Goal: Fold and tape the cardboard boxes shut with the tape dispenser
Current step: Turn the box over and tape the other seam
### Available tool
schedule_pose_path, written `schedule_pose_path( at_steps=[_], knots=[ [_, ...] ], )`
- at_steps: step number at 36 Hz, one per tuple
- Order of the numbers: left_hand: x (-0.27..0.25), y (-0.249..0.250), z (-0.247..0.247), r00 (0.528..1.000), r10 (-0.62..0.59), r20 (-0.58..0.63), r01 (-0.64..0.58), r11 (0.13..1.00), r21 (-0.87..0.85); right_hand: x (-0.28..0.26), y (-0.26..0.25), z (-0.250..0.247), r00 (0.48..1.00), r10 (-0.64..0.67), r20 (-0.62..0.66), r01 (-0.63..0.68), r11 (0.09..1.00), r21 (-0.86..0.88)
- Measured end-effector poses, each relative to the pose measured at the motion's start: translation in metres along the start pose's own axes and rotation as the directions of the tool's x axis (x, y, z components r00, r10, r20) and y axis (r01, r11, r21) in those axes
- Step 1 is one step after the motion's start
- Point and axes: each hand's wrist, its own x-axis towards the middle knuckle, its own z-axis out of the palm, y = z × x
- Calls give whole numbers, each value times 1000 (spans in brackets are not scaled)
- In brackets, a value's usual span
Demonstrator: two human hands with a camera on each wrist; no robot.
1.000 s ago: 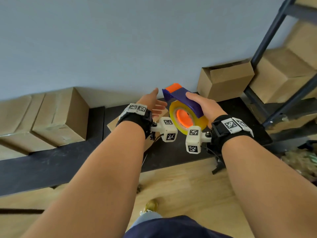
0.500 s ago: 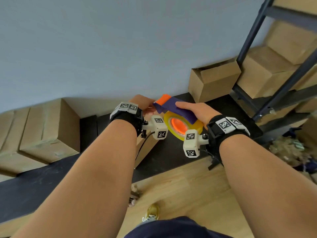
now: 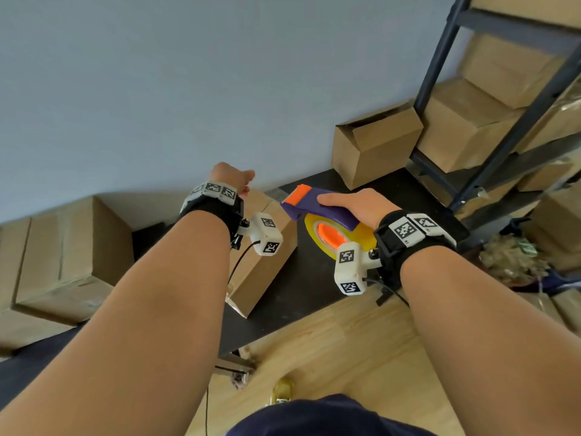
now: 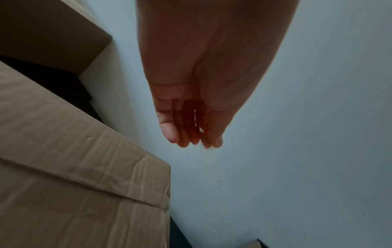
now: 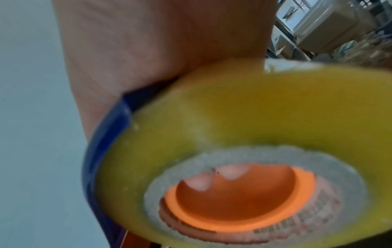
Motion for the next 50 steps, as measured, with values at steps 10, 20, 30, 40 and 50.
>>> schedule_pose_path(
  at_steps=[10,20,30,40,50],
  knots=[
    [21,-10,-8,997,78,0,-76,969,237,21,-23,23,991,-12,-133,-1,996,-94],
    [55,-24,2,993,119,25,-118,896,427,44,-41,37,990,26,-137,-53,979,-196],
    [73,-39,13,981,160,105,-191,869,456,59,-44,43,985,90,-146,-119,972,-204],
    [73,-50,23,979,173,109,-204,853,480,63,-37,45,983,140,-123,-159,974,-159],
    [60,-70,31,986,127,110,-168,805,569,63,-33,46,982,146,-117,-160,980,-119]
  ],
)
